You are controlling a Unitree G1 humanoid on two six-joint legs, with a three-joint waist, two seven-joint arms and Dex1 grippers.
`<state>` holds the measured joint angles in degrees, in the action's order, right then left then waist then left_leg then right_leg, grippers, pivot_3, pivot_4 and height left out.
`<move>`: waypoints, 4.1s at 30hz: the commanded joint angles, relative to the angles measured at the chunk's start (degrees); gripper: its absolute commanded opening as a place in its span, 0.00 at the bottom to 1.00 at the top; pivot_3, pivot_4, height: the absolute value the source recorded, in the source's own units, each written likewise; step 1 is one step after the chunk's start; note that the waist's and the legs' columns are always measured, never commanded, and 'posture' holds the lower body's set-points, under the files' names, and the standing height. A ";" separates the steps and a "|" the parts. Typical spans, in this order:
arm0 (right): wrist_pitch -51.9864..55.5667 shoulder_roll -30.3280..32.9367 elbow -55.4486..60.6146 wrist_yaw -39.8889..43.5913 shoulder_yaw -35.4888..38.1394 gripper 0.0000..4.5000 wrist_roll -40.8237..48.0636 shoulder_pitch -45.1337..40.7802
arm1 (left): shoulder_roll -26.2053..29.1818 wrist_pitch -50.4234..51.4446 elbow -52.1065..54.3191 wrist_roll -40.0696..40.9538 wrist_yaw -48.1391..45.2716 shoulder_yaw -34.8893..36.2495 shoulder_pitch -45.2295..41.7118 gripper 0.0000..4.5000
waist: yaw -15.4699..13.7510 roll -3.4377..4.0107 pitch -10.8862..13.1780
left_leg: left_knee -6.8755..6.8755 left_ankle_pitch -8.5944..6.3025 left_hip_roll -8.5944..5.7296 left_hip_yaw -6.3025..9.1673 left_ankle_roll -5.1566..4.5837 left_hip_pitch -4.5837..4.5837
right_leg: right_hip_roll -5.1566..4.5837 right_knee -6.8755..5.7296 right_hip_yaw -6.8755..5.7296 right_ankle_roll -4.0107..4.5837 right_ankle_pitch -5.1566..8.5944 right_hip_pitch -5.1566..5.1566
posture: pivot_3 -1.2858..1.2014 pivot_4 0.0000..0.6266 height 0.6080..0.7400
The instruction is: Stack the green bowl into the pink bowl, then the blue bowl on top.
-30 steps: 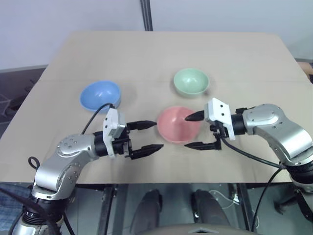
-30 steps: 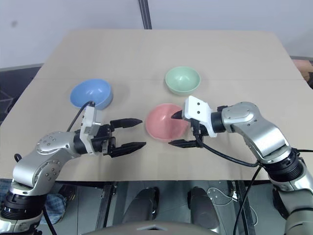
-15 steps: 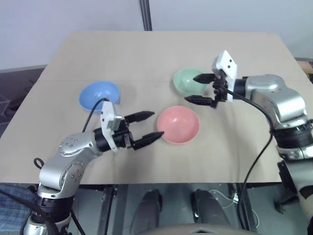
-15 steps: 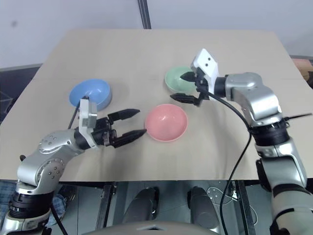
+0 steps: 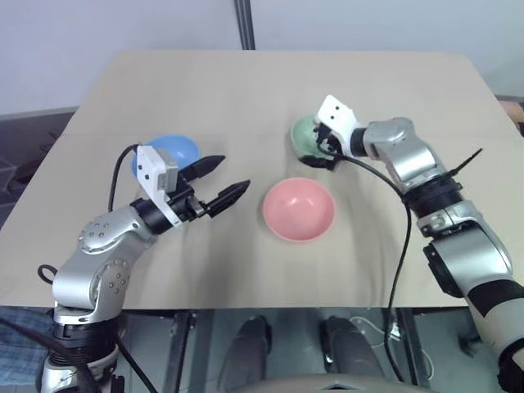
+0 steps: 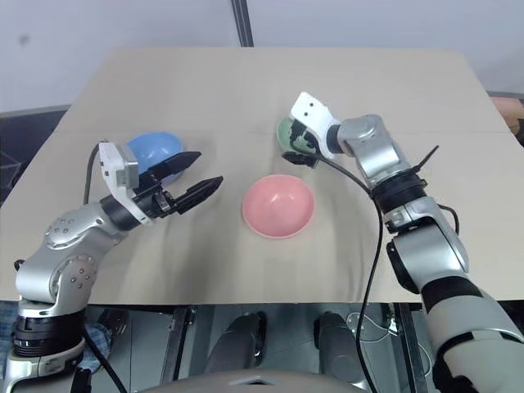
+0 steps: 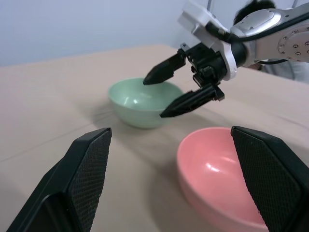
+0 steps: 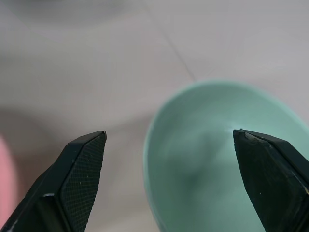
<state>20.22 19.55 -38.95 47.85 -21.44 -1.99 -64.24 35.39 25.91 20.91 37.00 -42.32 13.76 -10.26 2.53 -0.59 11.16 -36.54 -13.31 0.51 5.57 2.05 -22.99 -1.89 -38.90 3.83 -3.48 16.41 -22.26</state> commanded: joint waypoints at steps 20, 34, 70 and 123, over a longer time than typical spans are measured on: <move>-5.45 -0.47 12.43 6.89 2.79 0.00 -2.20 3.62 | 0.19 -1.16 1.01 -0.19 0.07 1.31 1.45 0.93 | 0.03 -0.02 -0.03 | -0.09 0.14 0.02 -0.04 0.23 -0.83 | 0.02 -0.18 0.08 0.00 -0.02 -0.92 | 0.52 0.24 1.00; 13.46 12.46 58.19 15.67 4.70 0.00 9.88 18.95 | 0.53 -2.94 2.85 2.05 -9.61 -1.64 3.44 0.93 | -0.13 -0.02 -0.03 | -0.34 0.01 -0.01 -0.01 0.01 -0.80 | -0.01 -0.52 0.04 0.00 -0.01 -0.91 | 0.52 0.24 1.00; 22.34 18.65 54.65 12.95 26.27 0.54 31.70 26.61 | 2.22 -0.50 -1.10 -3.36 -2.40 -1.97 -0.24 0.93 | -0.19 -0.05 -0.04 | -0.70 0.00 -0.03 0.02 -0.01 -0.77 | 0.02 -0.82 0.03 0.00 0.00 -0.83 | 0.52 0.24 1.00; 14.76 23.77 55.15 13.03 32.72 0.56 41.39 40.47 | 10.54 0.12 -25.86 -26.90 1.80 -8.31 -12.86 0.01 | -0.18 0.02 -0.07 | -0.76 0.00 -0.03 -0.04 -0.01 -0.73 | 0.04 -0.92 0.09 -0.01 0.00 -0.82 | 0.52 0.24 1.00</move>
<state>35.97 42.50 15.22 60.75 10.67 38.89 -22.75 45.84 27.21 -4.58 10.44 -39.80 5.31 -22.85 2.35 -0.57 11.09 -37.30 -13.31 0.48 5.54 2.04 -23.73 -1.85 -39.82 3.92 -3.49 16.41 -23.08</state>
